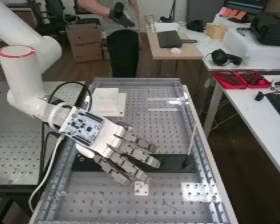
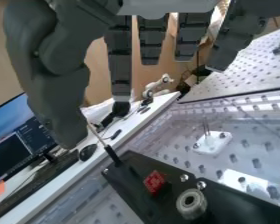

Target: Grab the pcb board and place it in the clear container

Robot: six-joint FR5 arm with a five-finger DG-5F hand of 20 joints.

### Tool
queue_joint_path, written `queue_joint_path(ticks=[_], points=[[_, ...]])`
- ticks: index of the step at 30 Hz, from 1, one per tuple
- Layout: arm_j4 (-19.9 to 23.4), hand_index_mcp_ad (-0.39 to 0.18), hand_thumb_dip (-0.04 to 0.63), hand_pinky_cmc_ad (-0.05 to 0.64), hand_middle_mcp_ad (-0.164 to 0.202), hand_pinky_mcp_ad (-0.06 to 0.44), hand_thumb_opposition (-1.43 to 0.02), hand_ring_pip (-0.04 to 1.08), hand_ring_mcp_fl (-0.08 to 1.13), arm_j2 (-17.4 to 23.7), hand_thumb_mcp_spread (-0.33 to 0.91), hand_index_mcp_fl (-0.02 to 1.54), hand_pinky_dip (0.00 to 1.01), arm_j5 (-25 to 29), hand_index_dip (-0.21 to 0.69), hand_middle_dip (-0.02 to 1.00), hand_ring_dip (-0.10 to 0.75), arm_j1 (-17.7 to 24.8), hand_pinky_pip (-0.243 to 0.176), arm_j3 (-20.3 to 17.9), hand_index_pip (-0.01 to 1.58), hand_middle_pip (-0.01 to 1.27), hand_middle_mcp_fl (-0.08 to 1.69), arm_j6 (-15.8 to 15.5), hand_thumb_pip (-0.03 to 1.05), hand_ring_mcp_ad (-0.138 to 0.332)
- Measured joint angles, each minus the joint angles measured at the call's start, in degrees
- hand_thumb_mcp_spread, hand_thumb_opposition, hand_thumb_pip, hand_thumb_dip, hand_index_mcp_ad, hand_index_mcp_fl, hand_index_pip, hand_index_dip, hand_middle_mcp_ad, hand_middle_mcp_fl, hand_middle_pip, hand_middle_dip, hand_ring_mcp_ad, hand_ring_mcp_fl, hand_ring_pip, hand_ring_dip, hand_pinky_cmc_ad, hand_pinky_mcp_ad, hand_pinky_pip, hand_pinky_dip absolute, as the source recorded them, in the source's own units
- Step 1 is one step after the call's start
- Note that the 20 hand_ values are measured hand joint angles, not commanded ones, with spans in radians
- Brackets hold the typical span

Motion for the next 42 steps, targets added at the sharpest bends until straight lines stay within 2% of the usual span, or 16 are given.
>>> queue_joint_path(ticks=[3, 10, 20, 26, 29, 33, 34, 35, 36, 37, 39, 40, 41, 42], points=[[0.98, -0.051, 0.241, 0.312, 0.042, 0.232, -0.82, 0.07, 0.01, -1.68, 0.39, 0.30, 0.29, 0.49, 0.164, 0.11, 0.019, -0.34, -0.094, -0.28, 0.73, 0.13, 0.00, 3.69, 0.61, 0.134], [1.06, -0.051, 0.262, 0.328, 0.042, 0.232, -0.85, 0.07, 0.01, -4.69, 0.39, 0.36, 0.29, 0.81, 0.154, 0.11, 0.019, -0.72, -0.096, 0.74, 1.12, 0.13, 0.01, 7.87, 0.61, 0.134], [2.09, -0.051, 0.286, 0.326, 0.042, 0.230, -0.90, 0.08, 0.01, -7.26, 0.43, 0.36, 0.25, 0.48, 0.152, 0.11, 0.019, -0.99, -0.093, 3.05, 1.28, 0.13, 0.01, 10.27, 0.62, 0.134], [2.83, -0.089, 0.286, 0.328, 0.045, 0.230, -0.92, 0.07, 0.01, -8.22, 0.47, 0.38, 0.21, 0.27, 0.162, 0.11, 0.019, -1.53, -0.094, 3.58, 1.31, 0.13, 0.01, 11.65, 0.62, 0.134], [3.60, -0.103, 0.307, 0.326, 0.042, 0.230, -0.93, 0.09, 0.01, -8.18, 0.47, 0.38, 0.19, 0.59, 0.169, 0.11, 0.019, -1.44, -0.094, 3.43, 1.32, 0.14, 0.00, 9.79, 0.62, 0.134], [5.54, -0.103, 0.316, 0.326, 0.042, 0.230, -0.93, 0.09, 0.01, -7.52, 0.47, 0.34, 0.20, 1.41, 0.169, 0.11, 0.019, -0.80, -0.094, 2.81, 1.30, 0.14, 0.00, 3.31, 0.63, 0.134], [6.26, -0.103, 0.316, 0.326, 0.042, 0.230, -0.93, 0.09, 0.01, -7.26, 0.47, 0.33, 0.20, 1.62, 0.169, 0.11, 0.019, -0.51, -0.094, 2.60, 1.30, 0.14, 0.00, 0.84, 0.63, 0.134], [6.55, -0.103, 0.316, 0.326, 0.042, 0.230, -0.93, 0.09, 0.01, -7.15, 0.47, 0.33, 0.20, 1.70, 0.169, 0.11, 0.019, -0.38, -0.094, 2.52, 1.30, 0.14, 0.00, -0.16, 0.64, 0.134], [7.30, -0.101, 0.316, 0.326, 0.042, 0.230, -0.93, 0.09, 0.01, -6.84, 0.47, 0.33, 0.19, 1.85, 0.168, 0.11, 0.019, 0.02, -0.094, 2.28, 1.30, 0.14, 0.00, -3.00, 0.64, 0.134], [7.40, -0.101, 0.316, 0.326, 0.042, 0.220, -0.93, 0.09, 0.01, -6.80, 0.47, 0.32, 0.19, 1.86, 0.166, 0.11, 0.019, 0.07, -0.094, 2.26, 1.28, 0.14, 0.00, -3.35, 0.64, 0.129], [8.30, -0.101, 0.316, 0.328, 0.045, 0.216, -0.93, 0.09, 0.01, -6.37, 0.47, 0.32, 0.19, 1.90, 0.164, 0.11, 0.019, 0.66, -0.091, 2.04, 1.28, 0.14, 0.00, -7.32, 0.64, 0.150], [8.55, -0.101, 0.316, 0.328, 0.042, 0.197, -0.93, 0.09, 0.01, -6.20, 0.47, 0.32, 0.19, 1.88, 0.169, 0.11, 0.019, 0.94, -0.091, 2.01, 1.27, 0.14, 0.00, -9.42, 0.64, 0.152], [8.64, -0.101, 0.316, 0.328, 0.045, 0.199, -0.93, 0.09, 0.01, -6.13, 0.47, 0.33, 0.19, 1.86, 0.154, 0.11, 0.019, 1.04, -0.091, 2.02, 1.27, 0.14, 0.00, -10.29, 0.64, 0.164], [8.85, -0.101, 0.316, 0.328, 0.042, 0.201, -0.93, 0.09, 0.01, -5.96, 0.47, 0.33, 0.19, 1.78, 0.155, 0.11, 0.019, 1.32, -0.091, 2.02, 1.27, 0.14, 0.00, -12.54, 0.64, 0.166]])
